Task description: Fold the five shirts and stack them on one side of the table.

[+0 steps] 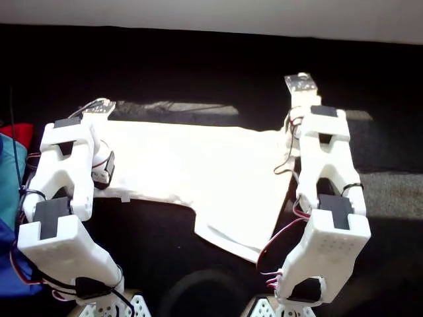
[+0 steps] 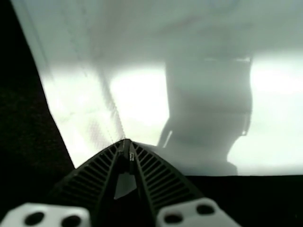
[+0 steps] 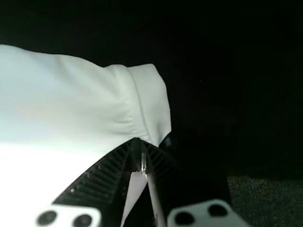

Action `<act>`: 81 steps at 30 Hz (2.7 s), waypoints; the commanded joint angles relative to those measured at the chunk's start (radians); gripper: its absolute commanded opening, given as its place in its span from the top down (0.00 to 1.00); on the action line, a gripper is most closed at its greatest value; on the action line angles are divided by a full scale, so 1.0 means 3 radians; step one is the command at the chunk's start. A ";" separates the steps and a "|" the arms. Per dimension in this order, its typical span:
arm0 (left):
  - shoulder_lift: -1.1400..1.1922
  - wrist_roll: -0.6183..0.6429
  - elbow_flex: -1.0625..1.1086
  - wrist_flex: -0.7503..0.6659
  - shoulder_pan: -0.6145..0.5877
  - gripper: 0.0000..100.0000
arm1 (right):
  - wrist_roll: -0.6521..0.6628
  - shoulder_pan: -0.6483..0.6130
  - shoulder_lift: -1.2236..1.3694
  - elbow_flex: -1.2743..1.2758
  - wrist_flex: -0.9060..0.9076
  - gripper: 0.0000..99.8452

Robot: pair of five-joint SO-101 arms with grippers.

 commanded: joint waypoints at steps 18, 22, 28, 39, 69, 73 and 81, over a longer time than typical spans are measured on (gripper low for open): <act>0.0391 0.0389 -0.1839 0.0501 0.0662 0.99 | 0.0000 -0.0448 0.0882 -0.1598 0.0478 0.99; 0.1031 0.0465 -0.2284 0.0532 0.0719 0.99 | 0.0000 -0.0453 0.0995 -0.1598 0.0463 0.99; 0.1660 0.0450 -0.2984 0.0936 0.0345 0.99 | 0.0005 -0.0222 0.1066 -0.1598 0.0412 0.99; 0.2186 0.0445 -0.4099 0.1565 0.0161 0.99 | 0.0005 -0.0095 0.0964 -0.1665 0.0514 0.99; -0.0616 0.0440 -0.0049 0.0435 0.0279 0.99 | 0.0026 -0.0422 -0.0494 -0.2018 0.2217 0.99; -0.0693 0.0435 0.0468 -0.0128 0.0151 0.99 | 0.0020 -0.0621 -0.0713 -0.1839 0.2258 0.99; -0.0678 -0.0056 0.0458 -0.0399 -0.0355 0.99 | 0.0026 -0.0974 -0.1511 -0.0330 0.1926 0.99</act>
